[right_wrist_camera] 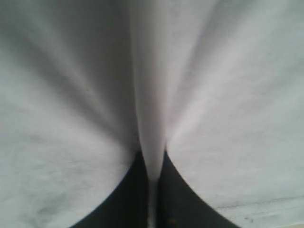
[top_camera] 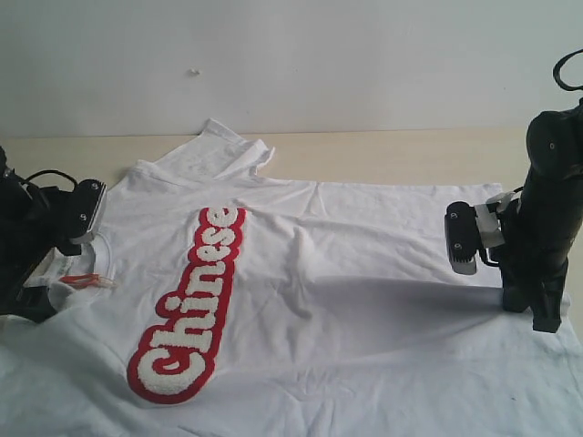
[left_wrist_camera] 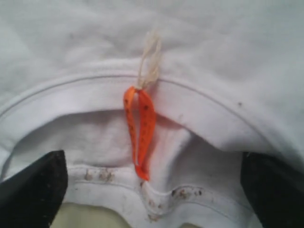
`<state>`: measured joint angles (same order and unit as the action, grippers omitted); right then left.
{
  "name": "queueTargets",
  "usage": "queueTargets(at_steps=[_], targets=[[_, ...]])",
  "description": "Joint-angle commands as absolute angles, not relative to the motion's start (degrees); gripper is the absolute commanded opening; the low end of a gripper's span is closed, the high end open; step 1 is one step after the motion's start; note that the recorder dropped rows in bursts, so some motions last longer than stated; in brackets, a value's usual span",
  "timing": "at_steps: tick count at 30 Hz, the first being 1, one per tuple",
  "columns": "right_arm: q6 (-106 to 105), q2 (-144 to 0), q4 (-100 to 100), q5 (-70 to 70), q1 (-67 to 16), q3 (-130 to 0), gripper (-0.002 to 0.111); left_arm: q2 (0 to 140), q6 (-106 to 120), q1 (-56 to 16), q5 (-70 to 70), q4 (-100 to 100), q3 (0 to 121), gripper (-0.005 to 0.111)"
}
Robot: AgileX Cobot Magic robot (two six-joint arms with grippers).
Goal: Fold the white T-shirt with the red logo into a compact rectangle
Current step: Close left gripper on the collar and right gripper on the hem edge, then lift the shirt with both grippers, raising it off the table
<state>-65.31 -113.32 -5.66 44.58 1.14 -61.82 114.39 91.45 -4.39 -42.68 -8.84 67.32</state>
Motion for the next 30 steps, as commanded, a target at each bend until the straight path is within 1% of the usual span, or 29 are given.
queueTargets(at_steps=[1, 5, 15, 21, 23, 26, 28, 30], targets=[[-64.8, -115.4, -6.19, 41.55, 1.33, -60.97, 0.0, 113.32, 92.74, -4.66, -45.77, -8.85, 67.29, 0.104], [-64.8, -115.4, -6.19, 41.55, 1.33, -60.97, 0.0, 112.7, 93.1, -4.66, -44.17, -9.19, 67.29, 0.104], [-64.1, -115.4, -6.19, 41.79, 1.33, -60.97, 0.0, 116.46, 95.81, -5.66, -41.7, -9.53, 67.61, 0.104], [-63.99, -115.4, -6.19, 41.67, 1.33, -60.97, 0.0, 119.06, 95.57, -6.34, -45.53, -8.84, 70.54, 0.104], [-63.99, -115.4, -6.19, 41.67, 1.33, -60.97, 0.0, 119.69, 95.45, -6.34, -47.0, -7.98, 71.37, 0.102], [-63.99, -115.4, -6.19, 42.25, 1.33, -60.97, 0.0, 121.14, 94.6, -6.34, -48.26, -6.49, 72.35, 0.092], [-63.82, -115.4, -6.19, 42.62, 1.33, -60.97, 0.0, 122.08, 94.01, -6.34, -48.26, -6.18, 72.66, 0.078], [-63.82, -115.4, -6.29, 42.64, 1.33, -60.97, 0.0, 122.31, 93.46, -6.47, -48.05, -6.18, 72.64, 0.06]])
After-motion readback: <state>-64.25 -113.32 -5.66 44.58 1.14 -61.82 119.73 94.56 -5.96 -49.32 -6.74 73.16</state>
